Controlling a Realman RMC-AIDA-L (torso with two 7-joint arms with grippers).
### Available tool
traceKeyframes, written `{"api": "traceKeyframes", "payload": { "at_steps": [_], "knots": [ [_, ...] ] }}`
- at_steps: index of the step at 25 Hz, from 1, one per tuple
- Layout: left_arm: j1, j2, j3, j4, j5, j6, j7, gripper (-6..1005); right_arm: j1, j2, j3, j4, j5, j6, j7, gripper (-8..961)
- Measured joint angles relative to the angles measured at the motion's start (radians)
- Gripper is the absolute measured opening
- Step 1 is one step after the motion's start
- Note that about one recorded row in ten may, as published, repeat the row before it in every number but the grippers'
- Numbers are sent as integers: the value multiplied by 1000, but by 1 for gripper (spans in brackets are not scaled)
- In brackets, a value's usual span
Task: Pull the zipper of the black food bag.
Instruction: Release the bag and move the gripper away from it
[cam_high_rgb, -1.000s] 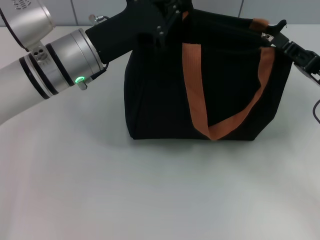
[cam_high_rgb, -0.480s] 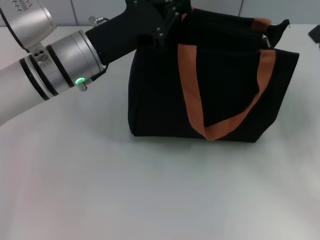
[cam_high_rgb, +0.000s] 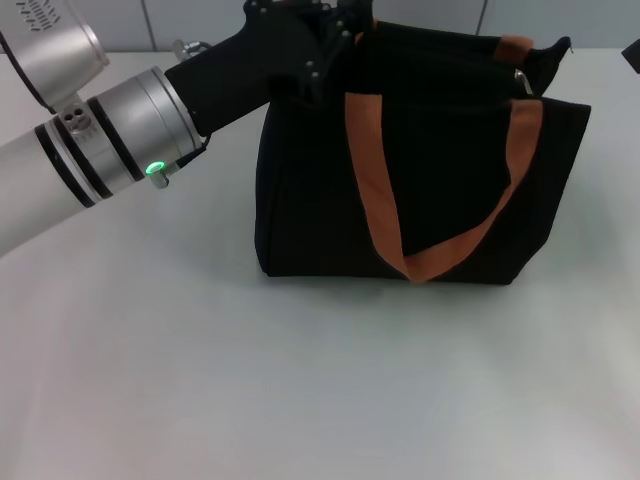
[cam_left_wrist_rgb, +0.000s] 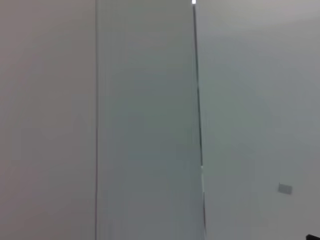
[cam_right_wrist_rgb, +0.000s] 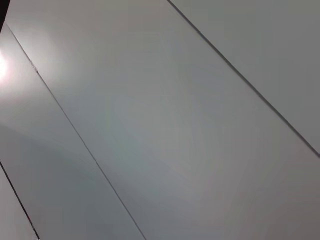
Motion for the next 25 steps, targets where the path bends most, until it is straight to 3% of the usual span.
{"api": "traceKeyframes", "payload": {
  "at_steps": [11, 13, 17, 19, 22, 25],
  "knots": [
    [34, 1, -1, -8, -16, -45, -73, 42, 2, 0, -5, 39, -3, -42, -129, 717],
    [57, 2, -11, -3, -17, -39, -76, 98, 2, -2, -11, 39, -9, -43, -129, 784],
    [120, 9, -67, 1, -17, -29, -68, 210, -17, -1, 4, 41, -1, -46, -134, 782],
    [142, 9, -100, 1, -17, -19, -66, 429, -43, 1, 34, 50, 22, -51, -139, 780],
    [212, 9, -205, -3, -16, 11, -69, 522, -70, 2, 66, 70, 48, -96, -162, 778],
    [229, 9, -223, -3, -16, 21, -71, 615, -83, 1, 75, 76, 52, -165, -180, 776]
  ]
}}
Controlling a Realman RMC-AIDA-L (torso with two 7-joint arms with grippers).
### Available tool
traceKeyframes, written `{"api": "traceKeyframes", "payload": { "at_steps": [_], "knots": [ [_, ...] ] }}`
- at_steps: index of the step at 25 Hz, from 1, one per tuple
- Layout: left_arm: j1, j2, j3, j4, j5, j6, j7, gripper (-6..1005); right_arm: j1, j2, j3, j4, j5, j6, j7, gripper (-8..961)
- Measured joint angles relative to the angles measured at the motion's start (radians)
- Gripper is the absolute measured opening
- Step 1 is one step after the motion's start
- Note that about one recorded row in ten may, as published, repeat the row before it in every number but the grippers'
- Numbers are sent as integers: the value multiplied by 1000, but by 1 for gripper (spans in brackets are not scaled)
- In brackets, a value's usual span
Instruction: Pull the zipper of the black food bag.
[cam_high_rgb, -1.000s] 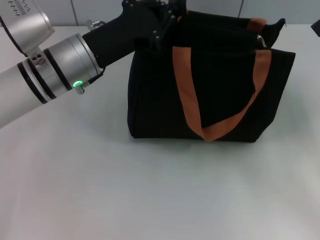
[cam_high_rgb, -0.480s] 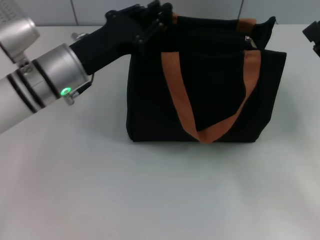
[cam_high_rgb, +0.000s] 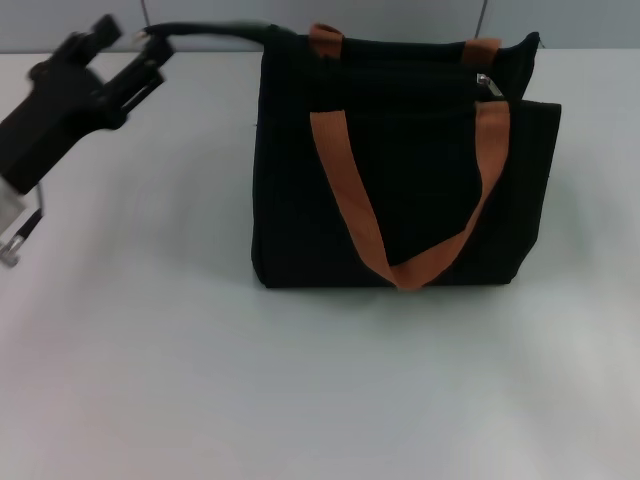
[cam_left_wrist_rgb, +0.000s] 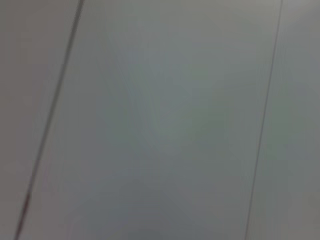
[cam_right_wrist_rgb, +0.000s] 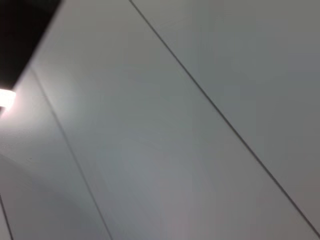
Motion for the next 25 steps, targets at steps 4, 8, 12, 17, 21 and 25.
{"api": "traceKeyframes", "payload": {
  "at_steps": [4, 8, 12, 17, 21, 25],
  "knots": [
    [111, 1, -80, -5, 1, 115, -3, 738, 6, -2, -13, -3, -9, -21, 2, 774],
    [182, 7, -118, -7, 11, 223, -7, 799, 27, -5, -55, -31, -48, -22, 6, 775],
    [185, 31, -106, -14, 122, 326, -2, 799, 70, -4, -188, -88, -120, -50, -33, 774],
    [132, 56, -105, -10, 355, 470, -7, 799, 122, -2, -414, -118, -216, -30, -194, 775],
    [106, 61, -106, 4, 524, 509, -7, 798, 128, 0, -570, -114, -222, 39, -241, 774],
    [90, 56, -105, 8, 626, 513, -2, 798, 128, -1, -682, -114, -223, 84, -245, 774]
  ]
}}
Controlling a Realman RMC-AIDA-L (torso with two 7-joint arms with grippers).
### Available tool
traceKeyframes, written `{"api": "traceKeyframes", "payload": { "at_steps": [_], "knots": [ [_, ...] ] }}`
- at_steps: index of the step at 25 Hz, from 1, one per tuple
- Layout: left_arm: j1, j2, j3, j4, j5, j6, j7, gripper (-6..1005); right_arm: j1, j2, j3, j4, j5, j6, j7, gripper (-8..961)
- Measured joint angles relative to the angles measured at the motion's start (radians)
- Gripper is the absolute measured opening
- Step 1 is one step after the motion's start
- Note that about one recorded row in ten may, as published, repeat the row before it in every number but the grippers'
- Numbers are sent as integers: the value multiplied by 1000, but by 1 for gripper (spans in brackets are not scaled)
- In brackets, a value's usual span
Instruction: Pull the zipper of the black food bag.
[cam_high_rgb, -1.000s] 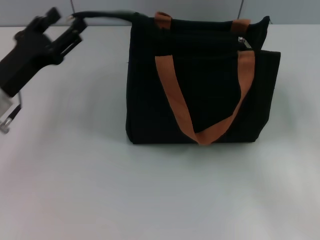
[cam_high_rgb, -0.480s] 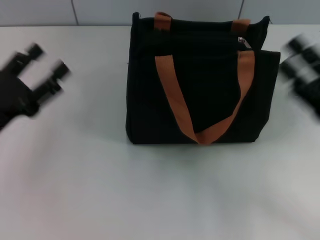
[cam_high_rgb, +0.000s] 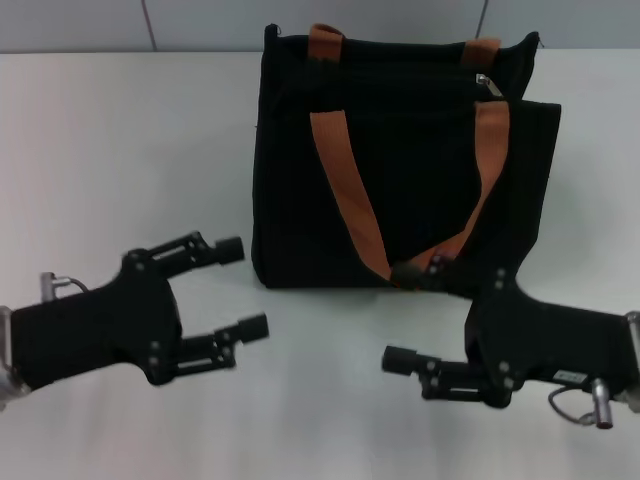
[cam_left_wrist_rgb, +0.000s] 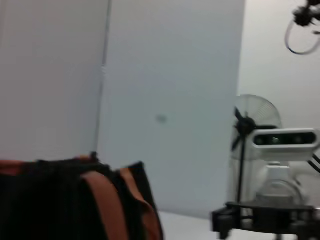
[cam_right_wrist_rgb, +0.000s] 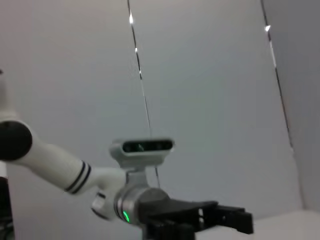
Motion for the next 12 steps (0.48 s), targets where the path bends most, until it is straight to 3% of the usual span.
{"api": "traceKeyframes", "payload": {
  "at_steps": [7, 12],
  "knots": [
    [6, 0, 3, 23, 63, 17, 3, 798, 4, 3, -2, 44, 6, 83, -4, 775],
    [1, -13, 4, 24, 109, 5, 4, 798, 14, 6, -8, 67, 7, 121, -11, 775]
  ]
}}
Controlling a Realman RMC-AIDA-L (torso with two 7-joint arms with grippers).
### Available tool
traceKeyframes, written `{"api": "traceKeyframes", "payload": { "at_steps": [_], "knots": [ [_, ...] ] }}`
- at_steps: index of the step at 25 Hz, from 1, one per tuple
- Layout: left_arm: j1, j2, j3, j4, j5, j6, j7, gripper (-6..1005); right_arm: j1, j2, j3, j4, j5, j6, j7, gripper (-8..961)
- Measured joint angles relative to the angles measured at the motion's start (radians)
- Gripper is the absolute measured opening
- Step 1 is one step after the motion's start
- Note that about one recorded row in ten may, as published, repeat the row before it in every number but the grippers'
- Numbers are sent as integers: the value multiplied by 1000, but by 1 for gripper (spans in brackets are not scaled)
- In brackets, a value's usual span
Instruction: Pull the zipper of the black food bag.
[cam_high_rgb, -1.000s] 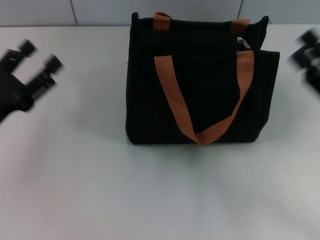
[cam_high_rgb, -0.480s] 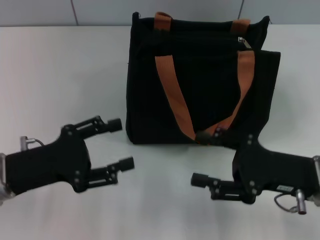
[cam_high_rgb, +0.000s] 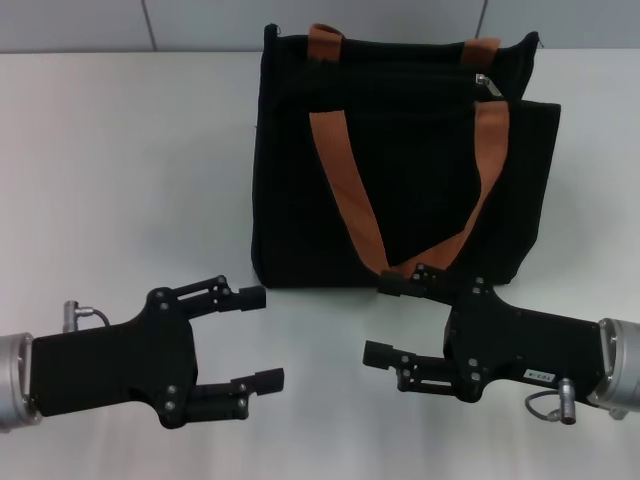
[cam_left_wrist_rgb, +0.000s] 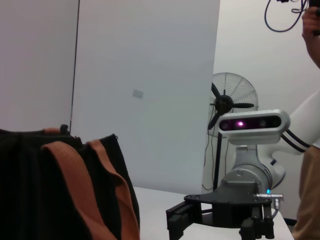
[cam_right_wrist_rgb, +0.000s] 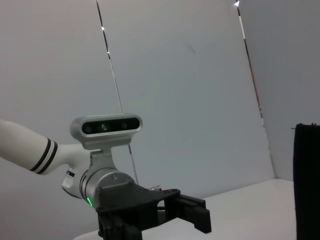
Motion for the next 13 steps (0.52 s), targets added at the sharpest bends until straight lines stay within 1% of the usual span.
{"api": "traceKeyframes", "payload": {
  "at_steps": [10, 13],
  "knots": [
    [-1, -4, 0, -3, 7, -9, 0, 799, 8, -1, 6, 16, 0, 2, -3, 774],
    [2, -8, -1, -2, 7, 2, 1, 799, 9, 0, 5, 18, 0, 1, -2, 774]
  ]
}}
